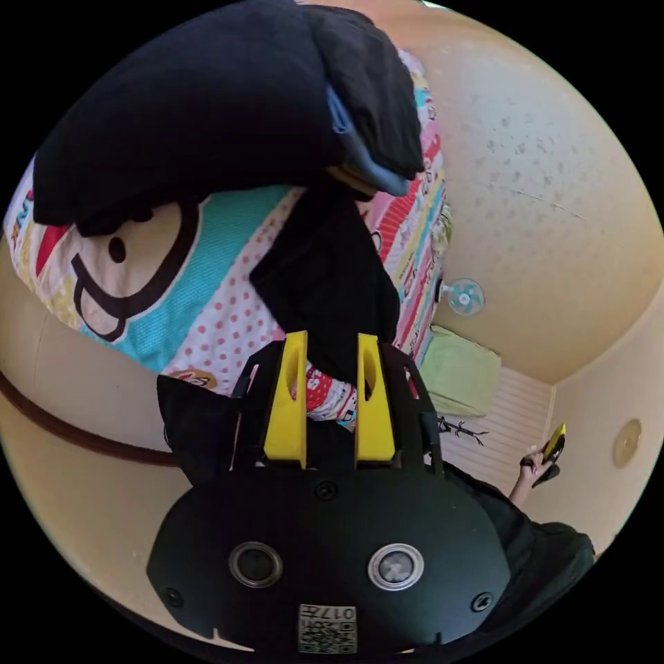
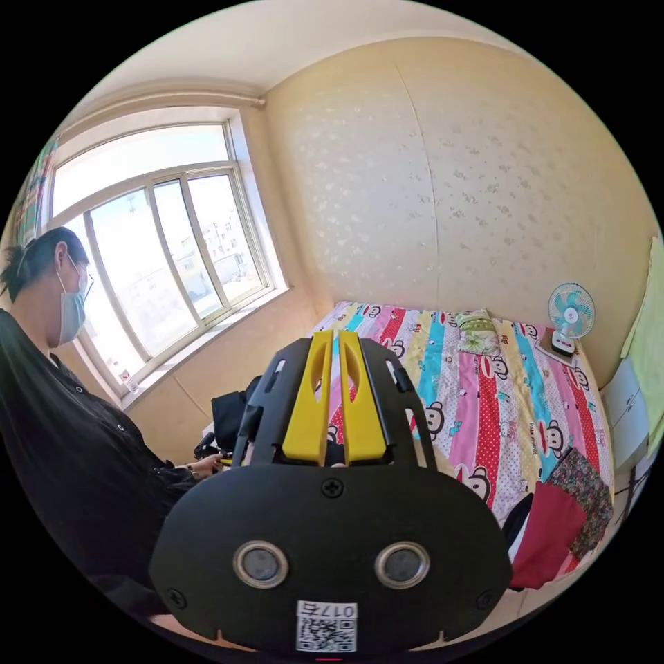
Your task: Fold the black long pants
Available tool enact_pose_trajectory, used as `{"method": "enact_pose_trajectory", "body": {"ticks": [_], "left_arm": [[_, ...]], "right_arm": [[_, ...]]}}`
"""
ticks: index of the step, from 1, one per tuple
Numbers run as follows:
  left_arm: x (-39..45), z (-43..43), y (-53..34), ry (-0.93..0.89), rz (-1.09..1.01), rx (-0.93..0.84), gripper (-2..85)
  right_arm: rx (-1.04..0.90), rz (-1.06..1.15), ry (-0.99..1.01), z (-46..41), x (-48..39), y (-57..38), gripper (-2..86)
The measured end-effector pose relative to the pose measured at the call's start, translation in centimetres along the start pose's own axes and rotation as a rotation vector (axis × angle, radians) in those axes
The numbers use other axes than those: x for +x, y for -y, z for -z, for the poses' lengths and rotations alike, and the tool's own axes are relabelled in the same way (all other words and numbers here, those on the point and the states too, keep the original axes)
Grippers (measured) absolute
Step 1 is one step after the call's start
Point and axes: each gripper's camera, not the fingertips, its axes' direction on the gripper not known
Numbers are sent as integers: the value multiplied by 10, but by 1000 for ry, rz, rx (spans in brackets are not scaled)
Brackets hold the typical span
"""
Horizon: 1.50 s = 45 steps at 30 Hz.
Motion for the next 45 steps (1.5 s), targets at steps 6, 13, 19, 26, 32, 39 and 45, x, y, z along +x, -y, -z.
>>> {"method": "enact_pose_trajectory", "body": {"ticks": [6, 13, 19, 26, 32, 39, 45], "left_arm": [[-27, -46, 11, 102, 24, 85, 103], [-34, -54, 1, 80, 15, 176, 110], [-63, -50, -2, -44, 20, 100, 58], [23, 23, -63, -325, -554, 43, 42], [148, 90, -146, -481, -999, 36, 35], [239, 151, -252, -707, -1384, -25, 34], [268, 179, -325, -778, -1535, -109, 32]], "right_arm": [[-127, 25, 59, -58, -18, 26, 19], [-214, 29, 14, -84, -25, 39, 18], [-246, 8, 28, -97, -15, 32, 14], [-275, 74, 95, -116, -3, 9, 29], [-441, 205, 158, -161, -13, -19, 101], [-420, 119, 226, -183, 10, -43, 151], [-289, -85, 652, -172, 48, -53, 83]]}}
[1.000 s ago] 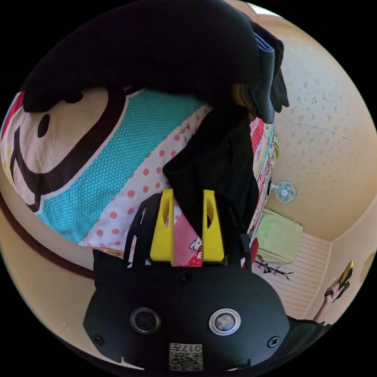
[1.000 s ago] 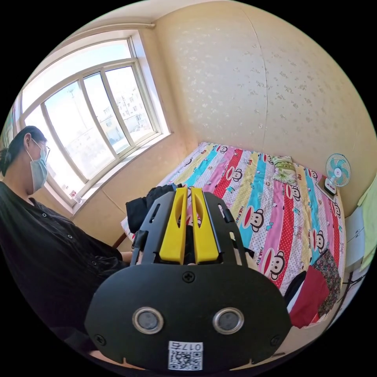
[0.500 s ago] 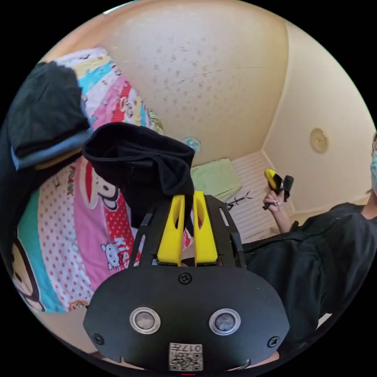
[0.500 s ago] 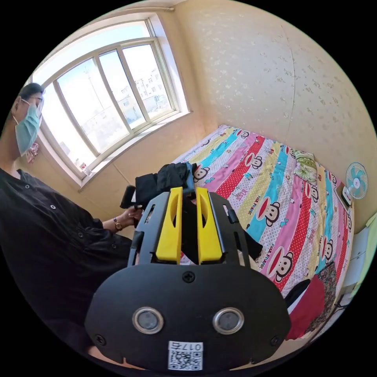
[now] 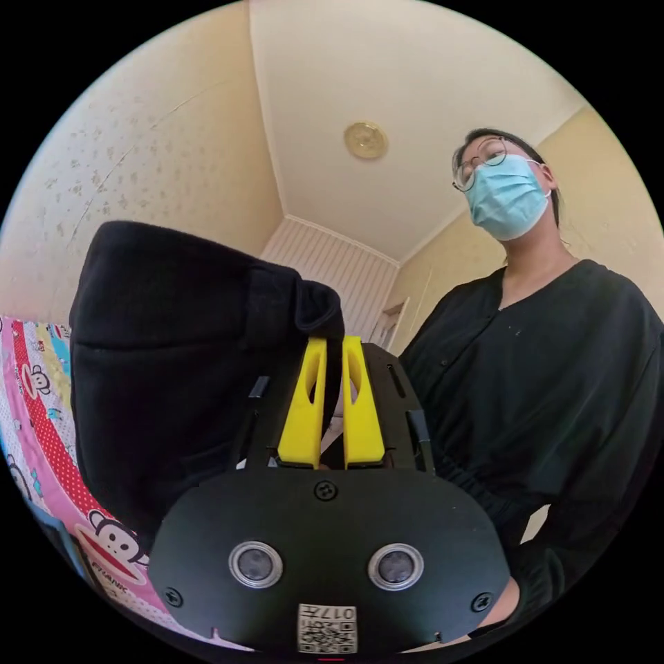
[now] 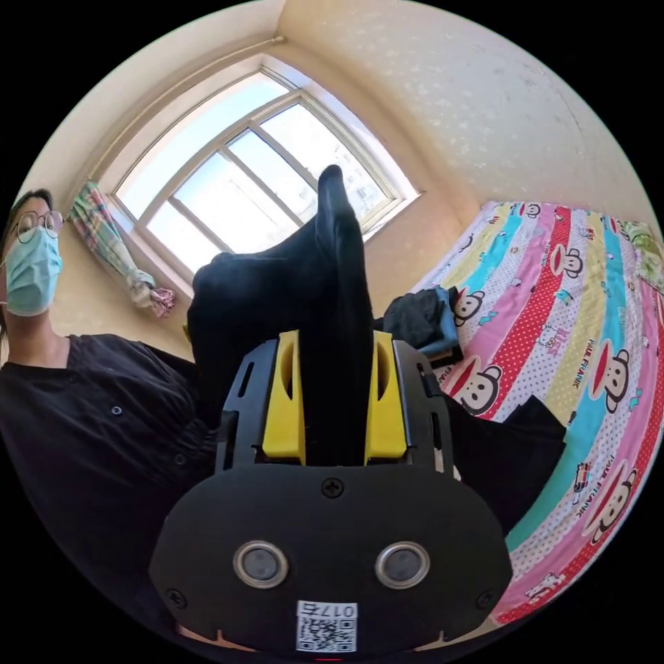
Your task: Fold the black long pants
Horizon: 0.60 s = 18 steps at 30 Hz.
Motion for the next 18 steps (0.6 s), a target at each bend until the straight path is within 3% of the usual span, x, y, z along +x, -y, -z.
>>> {"method": "enact_pose_trajectory", "body": {"ticks": [4, 9, 13, 18], "left_arm": [[35, 15, 22, -42, -40, 79, 34], [112, 78, 83, 39, -213, 298, 36], [150, 99, 137, 87, -273, 358, 31], [191, 83, 215, 317, -343, 392, 24]], "right_arm": [[156, 111, -63, 70, -27, -4, 37], [398, 231, -170, 190, -82, -9, 32], [583, 387, -195, 275, -132, -21, 35], [706, 474, -251, 329, -175, -26, 37]]}}
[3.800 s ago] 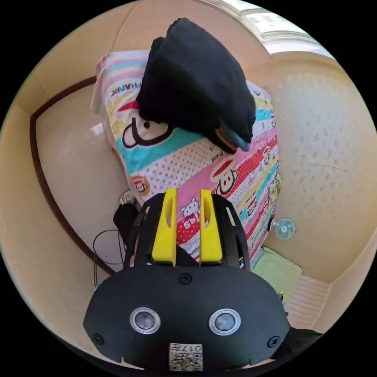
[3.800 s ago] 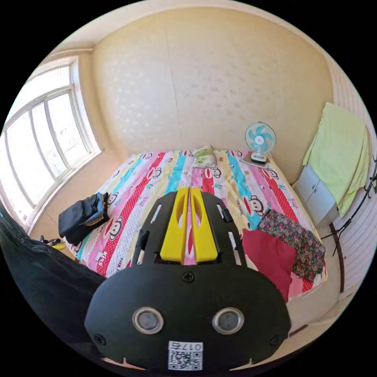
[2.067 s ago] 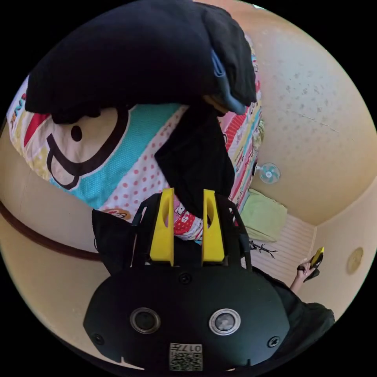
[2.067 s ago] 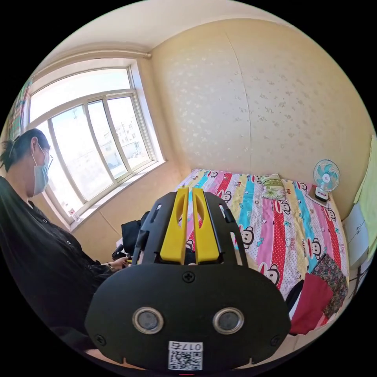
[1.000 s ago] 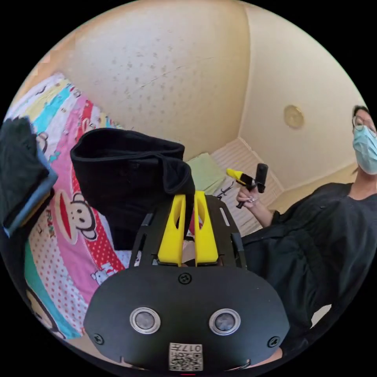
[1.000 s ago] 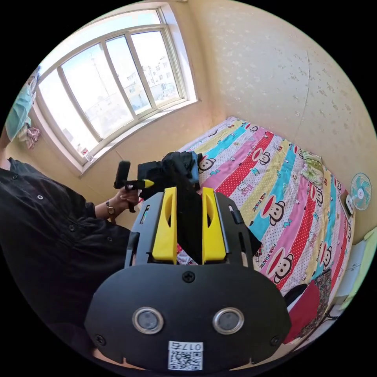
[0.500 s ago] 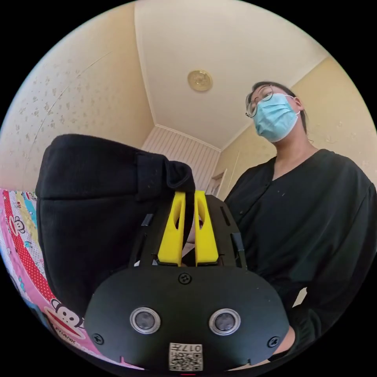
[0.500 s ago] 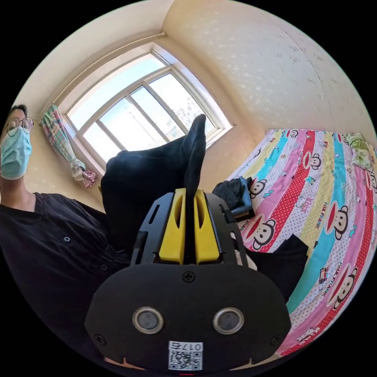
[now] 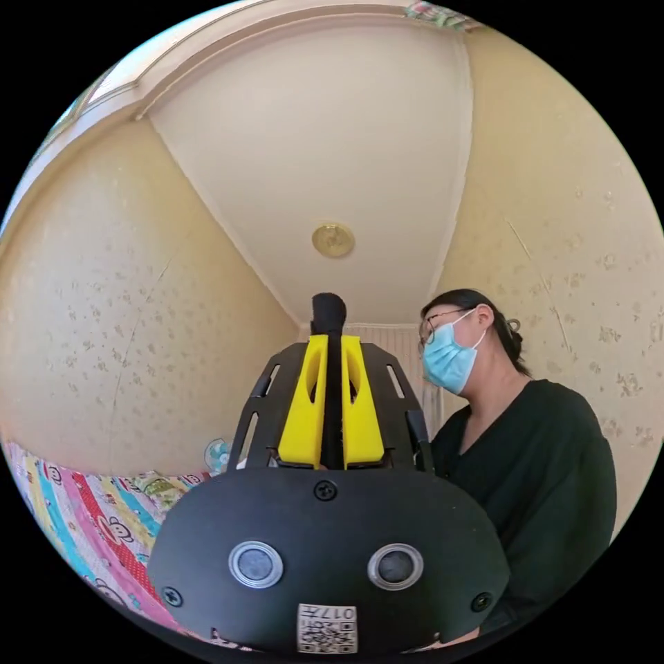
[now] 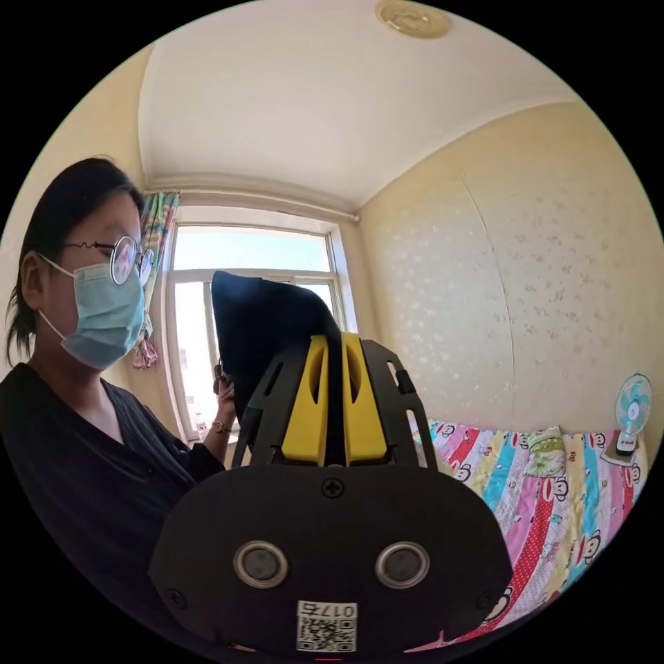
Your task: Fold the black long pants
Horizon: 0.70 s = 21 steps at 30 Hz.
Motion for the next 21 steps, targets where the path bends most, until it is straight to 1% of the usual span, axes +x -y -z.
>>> {"method": "enact_pose_trajectory", "body": {"ticks": [2, 4, 6, 7, 9, 10, 11, 12, 13, 14, 15, 16, 17, 18, 19, 21], "left_arm": [[-4, -22, 16, 17, 22, 17, 22], [-15, -50, 29, 39, 45, 15, 21], [-37, -95, 44, 182, 62, -47, 23], [-45, -108, 47, 235, 61, -69, 24], [-92, -171, 57, 427, 49, -188, 30], [-110, -189, 58, 479, 54, -229, 32], [-151, -224, 55, 598, 83, -311, 38], [-199, -257, 46, 736, 142, -374, 46], [-224, -270, 37, 809, 170, -395, 49], [-269, -290, 16, 944, 211, -462, 56], [-306, -300, -11, 1054, 294, -575, 58], [-321, -301, -26, 1097, 347, -626, 59], [-339, -300, -60, 1114, 407, -688, 60], [-347, -297, -95, 1059, 401, -727, 61], [-348, -295, -114, 1031, 386, -748, 61], [-351, -282, -200, 995, 383, -905, 61]], "right_arm": [[29, 54, 29, 9, 4, 15, 38], [36, 68, -22, 9, 11, 24, 38], [16, 32, -102, 1, 27, 30, 38], [-30, -9, -175, -10, 47, 35, 38], [-96, -80, -270, -35, 92, 38, 40], [-143, -112, -334, -56, 130, 38, 42], [-194, -131, -431, -84, 173, 35, 44], [-215, -133, -482, -98, 195, 31, 48], [-254, -145, -588, -125, 238, 20, 55], [-334, -186, -684, -147, 280, 1, 63], [-389, -227, -730, -154, 299, -11, 66], [-474, -332, -789, -158, 328, -40, 71], [-473, -381, -768, -149, 341, -71, 75], [-461, -376, -740, -143, 343, -87, 77], [-468, -352, -702, -131, 345, -123, 78], [-565, -361, -699, -112, 350, -186, 79]]}}
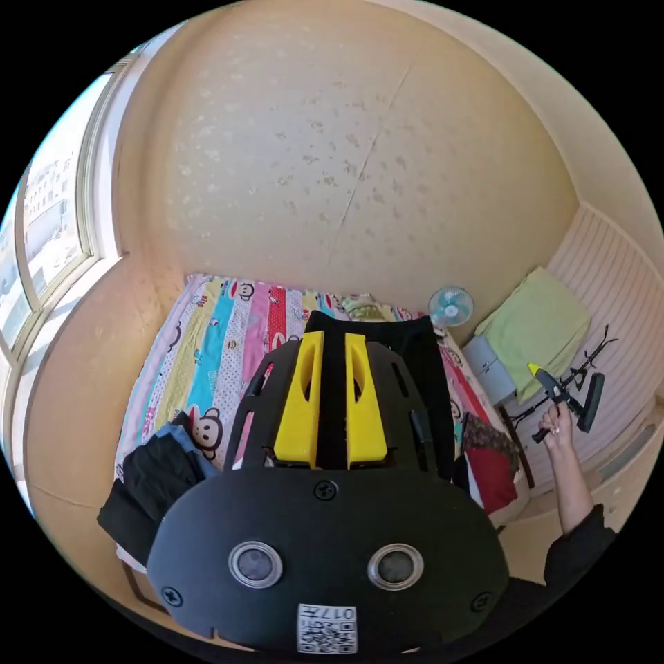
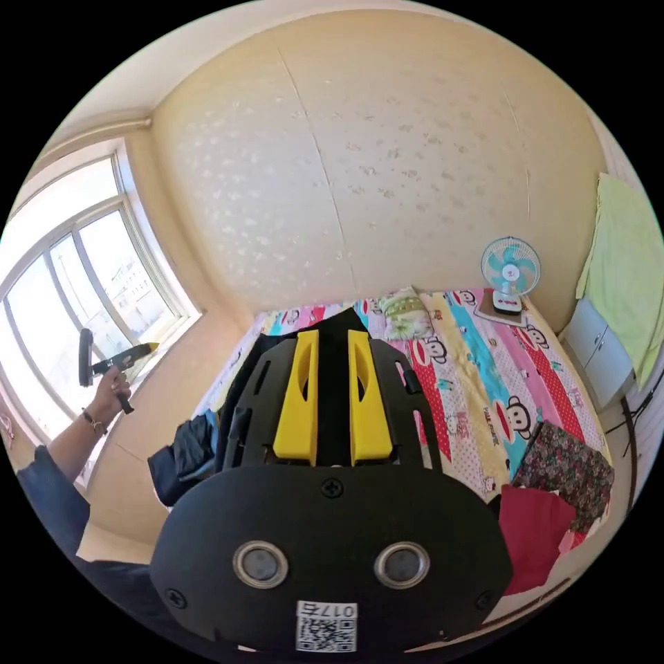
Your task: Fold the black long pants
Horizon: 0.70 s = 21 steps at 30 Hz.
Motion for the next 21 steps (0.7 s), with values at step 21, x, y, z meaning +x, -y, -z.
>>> {"method": "enact_pose_trajectory", "body": {"ticks": [21], "left_arm": [[270, -398, -295, -394, -260, -1060, 106]], "right_arm": [[-727, -335, 92, -120, 197, -378, 91]]}}
